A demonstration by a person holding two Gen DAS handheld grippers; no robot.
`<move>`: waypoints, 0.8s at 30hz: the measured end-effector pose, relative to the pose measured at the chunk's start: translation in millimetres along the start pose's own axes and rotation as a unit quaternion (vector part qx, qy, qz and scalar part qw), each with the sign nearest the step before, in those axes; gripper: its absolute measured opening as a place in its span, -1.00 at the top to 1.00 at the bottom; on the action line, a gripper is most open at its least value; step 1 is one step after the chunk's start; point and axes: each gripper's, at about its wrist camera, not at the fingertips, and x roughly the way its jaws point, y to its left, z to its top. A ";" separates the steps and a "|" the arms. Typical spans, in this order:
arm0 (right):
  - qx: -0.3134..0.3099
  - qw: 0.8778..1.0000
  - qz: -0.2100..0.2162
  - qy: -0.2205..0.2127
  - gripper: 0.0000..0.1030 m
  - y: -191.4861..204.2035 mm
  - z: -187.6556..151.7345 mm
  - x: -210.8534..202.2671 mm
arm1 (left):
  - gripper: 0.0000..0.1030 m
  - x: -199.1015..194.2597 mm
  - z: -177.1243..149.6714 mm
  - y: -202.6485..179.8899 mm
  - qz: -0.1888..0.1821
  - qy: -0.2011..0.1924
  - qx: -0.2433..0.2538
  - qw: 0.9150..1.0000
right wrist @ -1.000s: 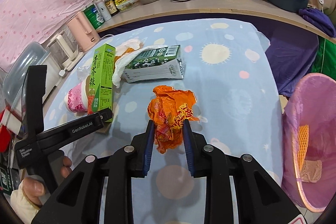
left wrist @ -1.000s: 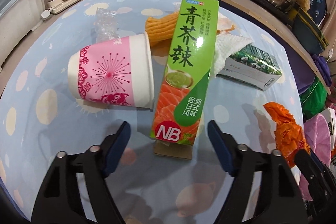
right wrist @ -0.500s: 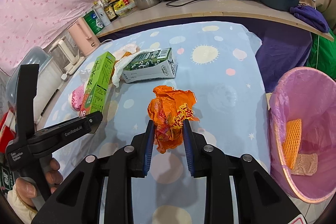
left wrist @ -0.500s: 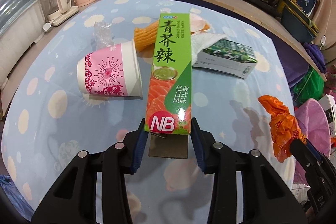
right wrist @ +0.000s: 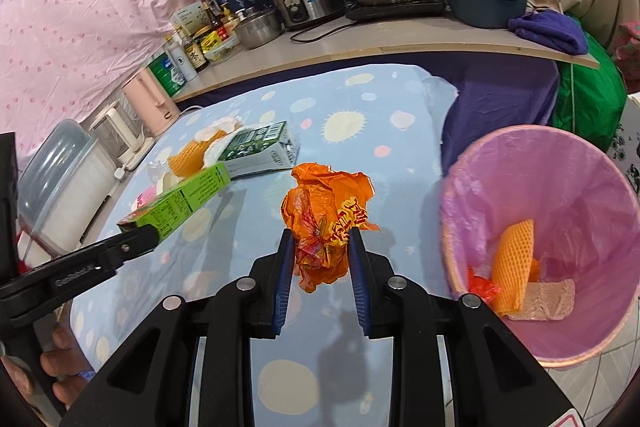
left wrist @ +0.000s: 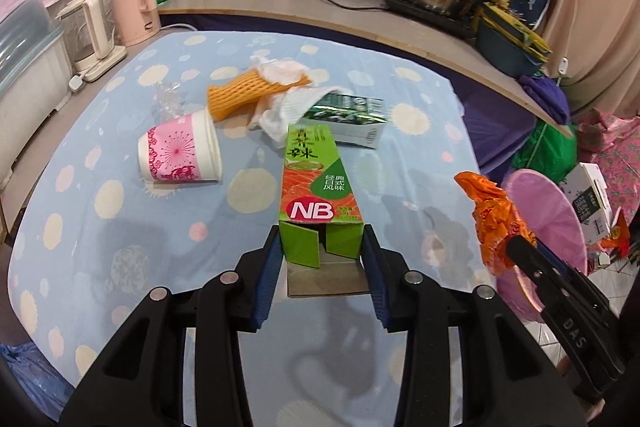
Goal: Collect trash
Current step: 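Carry the orange wrapper and green box over the pink bin and open both grippers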
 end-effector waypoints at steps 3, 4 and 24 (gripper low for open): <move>0.011 1.000 -0.008 -0.007 0.51 -12.9 -2.3 -10.1 | 0.27 -8.5 -1.8 -11.3 -0.010 -0.004 0.010 1.000; 0.013 1.000 -0.010 -0.009 0.51 -16.2 -2.9 -12.8 | 0.27 -11.1 -2.6 -15.4 -0.013 -0.005 0.013 1.000; 0.092 0.990 -0.083 -0.061 0.51 -109.6 -10.7 -72.7 | 0.27 -33.2 -10.9 -136.5 -0.108 -0.014 0.128 0.986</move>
